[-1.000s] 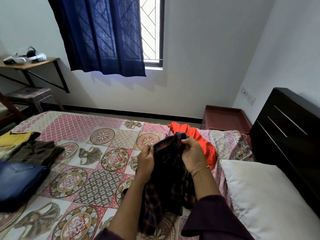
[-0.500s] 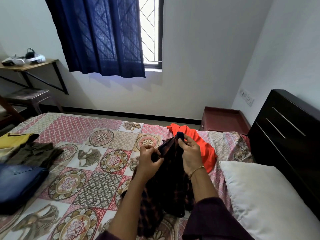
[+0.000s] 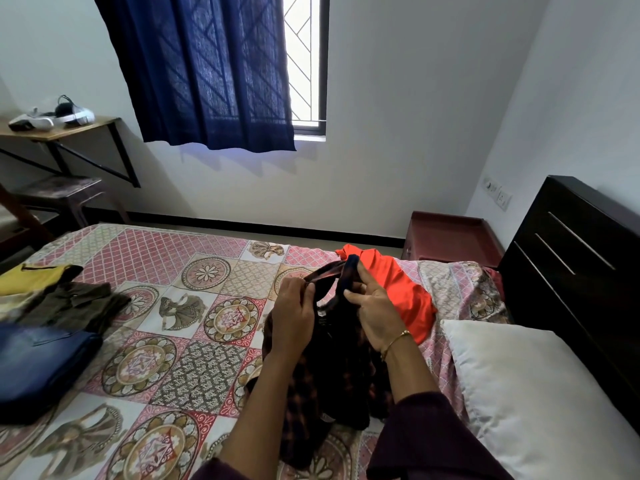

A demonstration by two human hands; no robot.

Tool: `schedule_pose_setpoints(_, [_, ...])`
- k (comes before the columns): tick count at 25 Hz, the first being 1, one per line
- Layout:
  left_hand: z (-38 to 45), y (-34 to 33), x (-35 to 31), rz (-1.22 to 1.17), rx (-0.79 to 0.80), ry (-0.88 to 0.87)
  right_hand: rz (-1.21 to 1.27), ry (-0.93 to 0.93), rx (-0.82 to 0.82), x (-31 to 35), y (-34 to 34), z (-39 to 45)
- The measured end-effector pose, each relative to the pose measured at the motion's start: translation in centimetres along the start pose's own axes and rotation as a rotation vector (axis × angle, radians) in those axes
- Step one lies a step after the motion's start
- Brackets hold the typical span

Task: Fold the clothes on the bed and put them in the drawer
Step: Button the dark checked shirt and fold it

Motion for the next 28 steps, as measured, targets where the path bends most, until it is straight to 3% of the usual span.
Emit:
schedule_pose_setpoints(7, [0.7, -1.8, -0.6, -0.193, 0.166, 0.146, -0.036, -0.009, 0.057, 0.0, -0.6, 0.0])
schedule_pose_setpoints(14, [0.8, -0.2, -0.2, -0.103, -0.072, 0.169, -0.036, 0.008, 0.005, 0.0, -0.6, 0.8])
schedule_pose_setpoints(20, [1.0, -1.7, -0.1, -0.147, 0.133, 0.159, -0.286, 0.125, -0.247, -0.2, -0.1, 1.7])
schedule_pose_setpoints(28, [0.4, -1.6, 1.6, -0.399, 0.001, 0.397, -0.487, 0.244, -0.237, 0.1, -0.6, 1.4])
Point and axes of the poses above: each hand's wrist, its own z-axis towards the middle knuckle, its own y-axis out of the back of the hand, x = y × z, the point moved 6 cm from there along z, towards the middle knuckle, and after that the axes turned 5 degrees about -z, right-handed, at the moved point
